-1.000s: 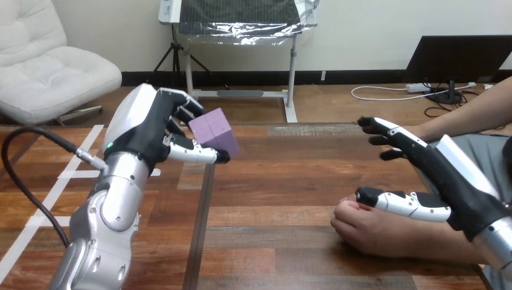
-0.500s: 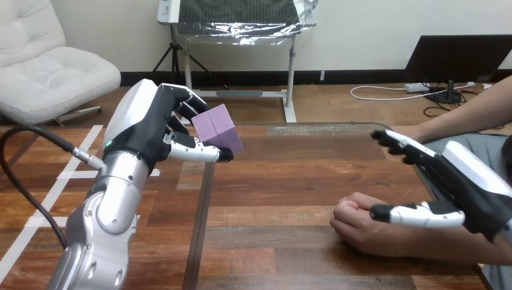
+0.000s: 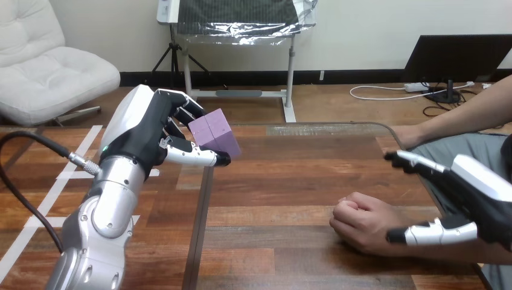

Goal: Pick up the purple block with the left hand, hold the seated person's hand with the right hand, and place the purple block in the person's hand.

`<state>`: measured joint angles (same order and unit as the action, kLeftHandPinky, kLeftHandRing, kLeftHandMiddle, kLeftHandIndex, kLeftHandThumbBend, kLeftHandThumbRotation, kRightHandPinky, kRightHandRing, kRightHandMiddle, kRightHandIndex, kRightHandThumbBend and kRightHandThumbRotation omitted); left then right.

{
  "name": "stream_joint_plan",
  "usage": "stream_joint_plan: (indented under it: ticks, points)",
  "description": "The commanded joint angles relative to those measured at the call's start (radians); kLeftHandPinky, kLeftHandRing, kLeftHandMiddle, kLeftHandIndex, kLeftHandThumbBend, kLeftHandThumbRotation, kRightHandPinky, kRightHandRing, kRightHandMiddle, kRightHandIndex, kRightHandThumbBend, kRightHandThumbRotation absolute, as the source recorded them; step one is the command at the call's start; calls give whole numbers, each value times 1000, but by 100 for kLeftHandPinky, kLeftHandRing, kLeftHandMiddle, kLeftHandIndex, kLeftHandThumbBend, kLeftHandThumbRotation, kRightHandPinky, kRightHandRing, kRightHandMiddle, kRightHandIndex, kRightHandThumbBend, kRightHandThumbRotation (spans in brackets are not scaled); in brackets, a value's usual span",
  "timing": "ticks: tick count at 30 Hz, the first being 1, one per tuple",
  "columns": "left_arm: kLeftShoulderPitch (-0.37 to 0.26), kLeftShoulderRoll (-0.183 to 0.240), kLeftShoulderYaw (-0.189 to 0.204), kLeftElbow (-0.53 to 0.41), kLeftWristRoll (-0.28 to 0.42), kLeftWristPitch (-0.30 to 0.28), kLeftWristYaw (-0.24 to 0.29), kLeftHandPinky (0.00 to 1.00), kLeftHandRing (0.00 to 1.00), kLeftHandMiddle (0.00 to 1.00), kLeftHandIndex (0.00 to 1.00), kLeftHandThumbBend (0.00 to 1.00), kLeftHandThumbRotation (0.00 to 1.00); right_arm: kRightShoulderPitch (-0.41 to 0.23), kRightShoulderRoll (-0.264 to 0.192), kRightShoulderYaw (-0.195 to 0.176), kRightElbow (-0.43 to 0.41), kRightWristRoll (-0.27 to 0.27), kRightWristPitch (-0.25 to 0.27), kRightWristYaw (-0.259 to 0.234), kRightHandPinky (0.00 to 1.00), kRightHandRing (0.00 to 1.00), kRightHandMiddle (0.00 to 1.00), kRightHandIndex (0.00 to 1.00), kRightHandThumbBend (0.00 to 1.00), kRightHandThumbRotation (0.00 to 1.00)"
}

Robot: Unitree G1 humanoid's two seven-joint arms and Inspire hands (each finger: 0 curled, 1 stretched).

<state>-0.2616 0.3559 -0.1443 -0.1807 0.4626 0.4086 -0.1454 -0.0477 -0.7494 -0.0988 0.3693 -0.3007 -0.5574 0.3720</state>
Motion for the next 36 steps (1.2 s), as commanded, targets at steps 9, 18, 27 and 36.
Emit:
stream_joint_plan:
  ticks: [9, 18, 27, 36]
  points:
    - [-27, 1, 29, -54, -9, -17, 4, 29, 35, 41, 45, 69, 0, -94, -77, 38, -21, -33, 62, 62, 95, 92, 92, 93, 100, 43]
    - [-27, 0, 27, -53, -10, -11, 3, 29, 35, 41, 45, 70, 0, -94, -95, 48, -32, -46, 113, 95, 95, 92, 91, 92, 100, 37]
    - [-26, 0, 29, -47, -20, -17, 4, 29, 35, 41, 45, 70, 0, -96, -109, 53, -38, -43, 148, 138, 93, 93, 92, 92, 100, 31]
    - [-28, 4, 29, -38, -27, -27, 4, 30, 36, 41, 45, 70, 0, -91, -115, 63, -63, -81, 199, 141, 92, 92, 91, 91, 100, 27]
